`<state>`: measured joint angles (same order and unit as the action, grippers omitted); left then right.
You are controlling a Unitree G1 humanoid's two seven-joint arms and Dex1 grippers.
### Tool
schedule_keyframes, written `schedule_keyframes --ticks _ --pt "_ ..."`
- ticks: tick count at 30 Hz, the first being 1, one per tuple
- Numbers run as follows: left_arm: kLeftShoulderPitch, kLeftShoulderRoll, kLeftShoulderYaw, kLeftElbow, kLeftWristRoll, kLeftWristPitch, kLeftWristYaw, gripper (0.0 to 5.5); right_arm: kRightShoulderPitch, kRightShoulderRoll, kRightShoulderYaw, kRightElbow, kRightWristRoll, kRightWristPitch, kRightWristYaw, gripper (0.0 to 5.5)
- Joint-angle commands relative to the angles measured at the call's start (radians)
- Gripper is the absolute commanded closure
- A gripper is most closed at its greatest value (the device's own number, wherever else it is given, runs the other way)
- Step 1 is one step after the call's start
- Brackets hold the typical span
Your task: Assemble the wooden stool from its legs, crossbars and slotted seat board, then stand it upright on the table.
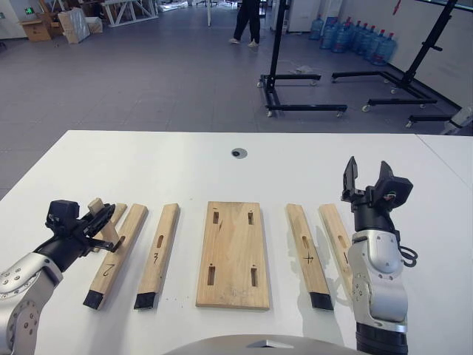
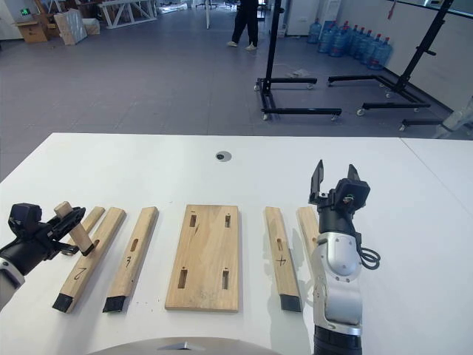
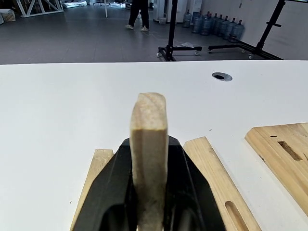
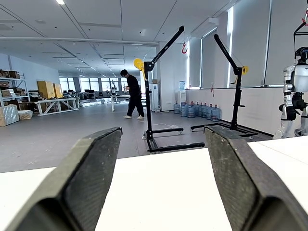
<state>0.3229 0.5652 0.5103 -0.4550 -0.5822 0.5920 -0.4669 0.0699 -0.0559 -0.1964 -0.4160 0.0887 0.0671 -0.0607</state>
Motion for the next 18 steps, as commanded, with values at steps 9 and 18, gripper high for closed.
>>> schedule_keyframes --ticks 9,18 --pt "0.033 0.009 0.057 -0.013 -0.044 0.014 -0.039 5.11 -0.017 -0.007 -0.004 0.005 0.011 0.026 0.007 2.36" --pt "0.042 0.017 0.096 -0.022 -0.09 0.015 -0.059 5.11 -0.034 -0.012 0.007 0.019 0.011 0.029 0.011 2.36"
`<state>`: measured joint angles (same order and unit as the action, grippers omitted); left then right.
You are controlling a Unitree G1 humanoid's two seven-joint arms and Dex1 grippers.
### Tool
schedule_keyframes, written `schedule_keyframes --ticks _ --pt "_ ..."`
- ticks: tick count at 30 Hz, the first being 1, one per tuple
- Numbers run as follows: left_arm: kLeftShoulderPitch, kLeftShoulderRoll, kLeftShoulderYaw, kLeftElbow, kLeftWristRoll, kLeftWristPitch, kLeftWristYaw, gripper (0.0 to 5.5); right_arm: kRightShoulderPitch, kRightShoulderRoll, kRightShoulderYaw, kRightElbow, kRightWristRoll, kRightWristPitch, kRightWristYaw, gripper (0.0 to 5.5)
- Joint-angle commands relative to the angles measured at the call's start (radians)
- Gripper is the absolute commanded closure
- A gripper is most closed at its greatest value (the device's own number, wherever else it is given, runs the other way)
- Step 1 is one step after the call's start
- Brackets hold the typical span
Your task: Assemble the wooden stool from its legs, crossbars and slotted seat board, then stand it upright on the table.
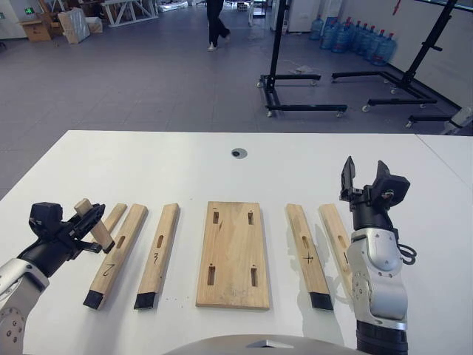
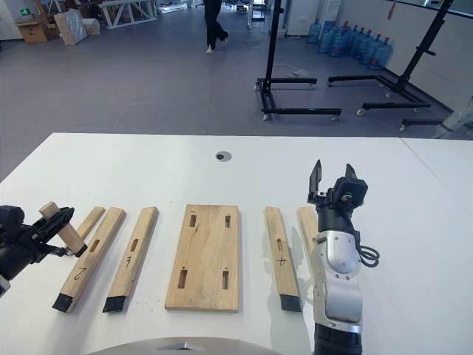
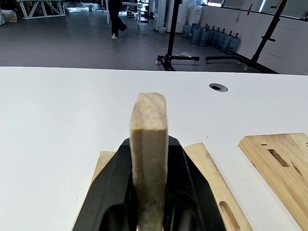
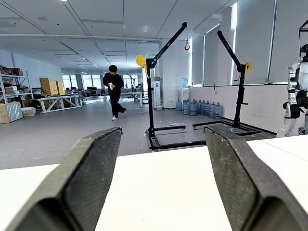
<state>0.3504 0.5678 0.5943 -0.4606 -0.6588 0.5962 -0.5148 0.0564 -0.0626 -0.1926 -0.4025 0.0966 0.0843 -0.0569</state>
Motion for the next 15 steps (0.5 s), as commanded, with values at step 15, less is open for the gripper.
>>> schedule_keyframes --ticks 15 --pt "-0.167 -0.136 -0.25 -0.017 0.135 -0.017 0.181 5.11 -0.083 -0.023 0.02 0.044 0.009 0.031 0.045 2.36"
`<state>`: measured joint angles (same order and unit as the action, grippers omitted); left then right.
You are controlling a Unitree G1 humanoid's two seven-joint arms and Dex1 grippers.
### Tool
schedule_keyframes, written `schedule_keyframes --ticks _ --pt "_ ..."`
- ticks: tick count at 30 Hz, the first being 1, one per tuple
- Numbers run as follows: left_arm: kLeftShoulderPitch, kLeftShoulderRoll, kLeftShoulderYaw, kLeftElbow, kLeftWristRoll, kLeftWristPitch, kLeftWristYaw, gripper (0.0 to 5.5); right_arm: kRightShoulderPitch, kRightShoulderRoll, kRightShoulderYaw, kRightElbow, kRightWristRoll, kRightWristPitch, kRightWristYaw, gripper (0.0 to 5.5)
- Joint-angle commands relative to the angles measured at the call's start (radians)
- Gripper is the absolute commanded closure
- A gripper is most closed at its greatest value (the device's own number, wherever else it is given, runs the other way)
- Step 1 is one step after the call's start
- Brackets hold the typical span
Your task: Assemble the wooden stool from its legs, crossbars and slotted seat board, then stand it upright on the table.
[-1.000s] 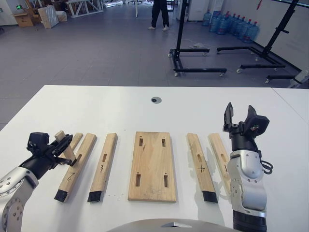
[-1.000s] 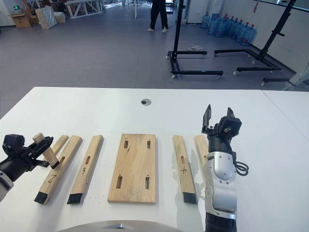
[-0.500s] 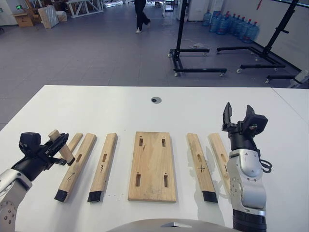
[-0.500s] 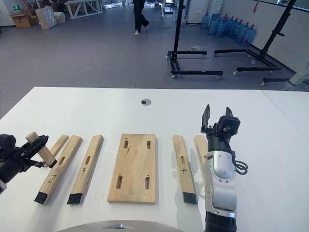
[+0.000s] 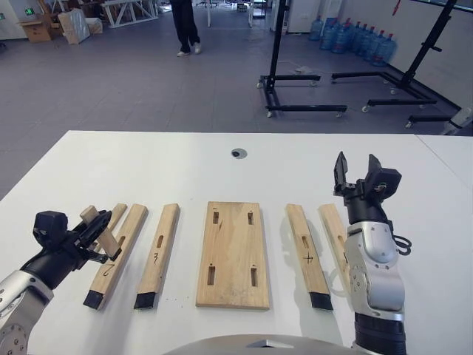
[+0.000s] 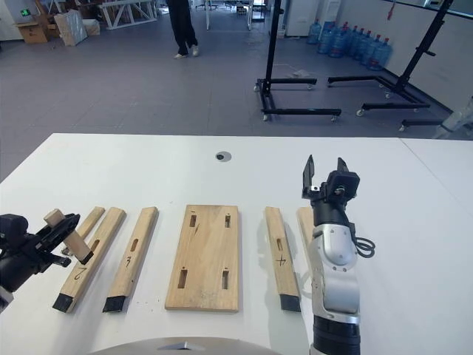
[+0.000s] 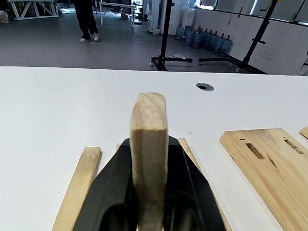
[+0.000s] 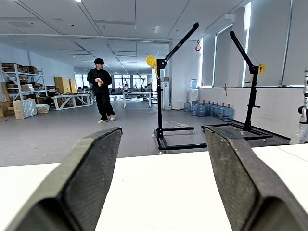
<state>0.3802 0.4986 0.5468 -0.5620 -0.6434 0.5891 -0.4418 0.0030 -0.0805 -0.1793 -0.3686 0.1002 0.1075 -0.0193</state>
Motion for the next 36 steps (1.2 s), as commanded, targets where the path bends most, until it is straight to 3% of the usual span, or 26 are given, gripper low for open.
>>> schedule_keyframes --ticks 1,6,17,36 --pt "-0.228 -0.078 -0.244 0.101 0.151 -0.014 0.131 5.11 -0.034 -0.006 0.007 0.011 0.006 0.008 0.009 2.36" --pt "-0.233 -0.099 -0.268 0.167 0.206 -0.071 0.136 5.11 -0.049 -0.014 0.007 0.02 0.008 0.008 0.018 2.36" --pt "-0.292 -0.046 -0.171 0.211 0.186 -0.124 0.083 5.11 -0.035 -0.006 0.009 0.014 0.001 0.001 0.01 2.36" --pt "-0.121 -0.047 -0.135 0.153 0.229 -0.108 0.091 5.11 0.007 -0.001 0.011 -0.025 0.0 0.017 0.002 2.36"
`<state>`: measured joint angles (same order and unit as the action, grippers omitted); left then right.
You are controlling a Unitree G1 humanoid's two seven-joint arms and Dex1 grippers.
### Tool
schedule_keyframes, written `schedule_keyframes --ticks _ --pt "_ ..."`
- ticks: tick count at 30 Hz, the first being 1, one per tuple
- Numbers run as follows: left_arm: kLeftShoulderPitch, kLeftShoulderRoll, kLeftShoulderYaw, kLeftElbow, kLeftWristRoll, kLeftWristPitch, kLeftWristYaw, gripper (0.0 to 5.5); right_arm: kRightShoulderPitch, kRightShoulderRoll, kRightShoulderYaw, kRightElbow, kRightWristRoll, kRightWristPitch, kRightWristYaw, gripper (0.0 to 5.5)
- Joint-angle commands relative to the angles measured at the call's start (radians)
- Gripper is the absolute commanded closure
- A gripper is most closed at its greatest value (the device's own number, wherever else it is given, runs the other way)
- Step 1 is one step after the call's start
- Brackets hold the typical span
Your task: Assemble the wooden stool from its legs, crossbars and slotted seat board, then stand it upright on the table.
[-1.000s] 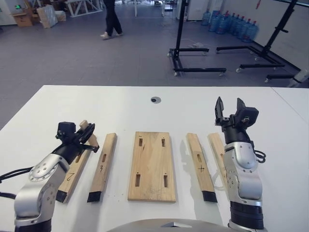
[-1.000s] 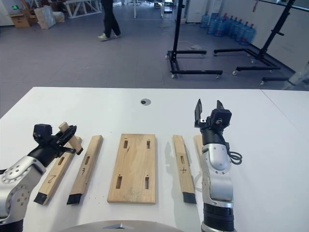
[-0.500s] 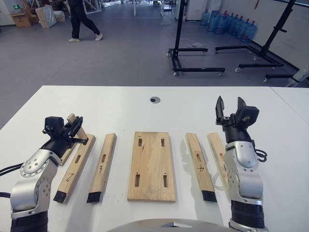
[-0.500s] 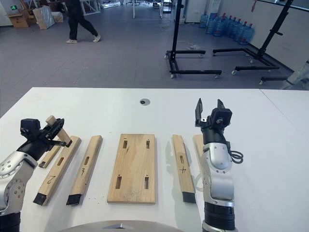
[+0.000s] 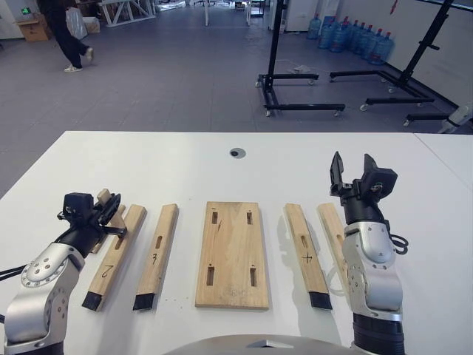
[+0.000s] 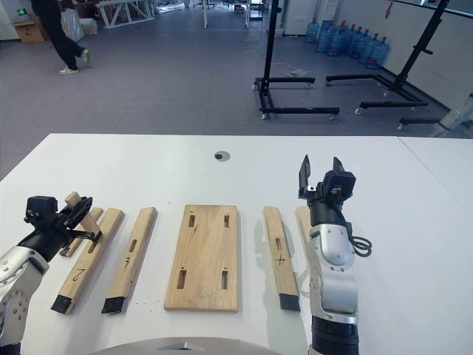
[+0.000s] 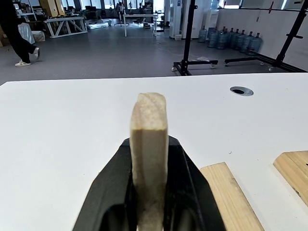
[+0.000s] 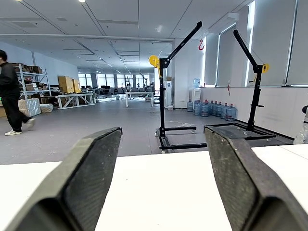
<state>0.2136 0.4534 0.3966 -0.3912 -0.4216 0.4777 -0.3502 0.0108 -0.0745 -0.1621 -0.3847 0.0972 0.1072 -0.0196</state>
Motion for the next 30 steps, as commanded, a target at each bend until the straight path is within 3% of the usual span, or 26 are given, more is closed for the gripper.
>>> schedule_keyframes --ticks 1,15,30 --pt "0.057 0.0 0.021 -0.02 0.006 0.002 -0.001 5.11 0.001 -0.007 -0.007 -0.011 0.003 0.018 0.002 2.36" --pt "-0.01 0.008 0.051 -0.174 -0.092 0.126 0.072 5.11 0.027 0.005 0.004 -0.021 -0.01 0.013 -0.011 2.36" --pt "0.127 0.025 0.061 -0.23 -0.076 0.198 0.051 5.11 0.05 0.015 0.012 -0.049 -0.015 0.024 -0.016 2.36"
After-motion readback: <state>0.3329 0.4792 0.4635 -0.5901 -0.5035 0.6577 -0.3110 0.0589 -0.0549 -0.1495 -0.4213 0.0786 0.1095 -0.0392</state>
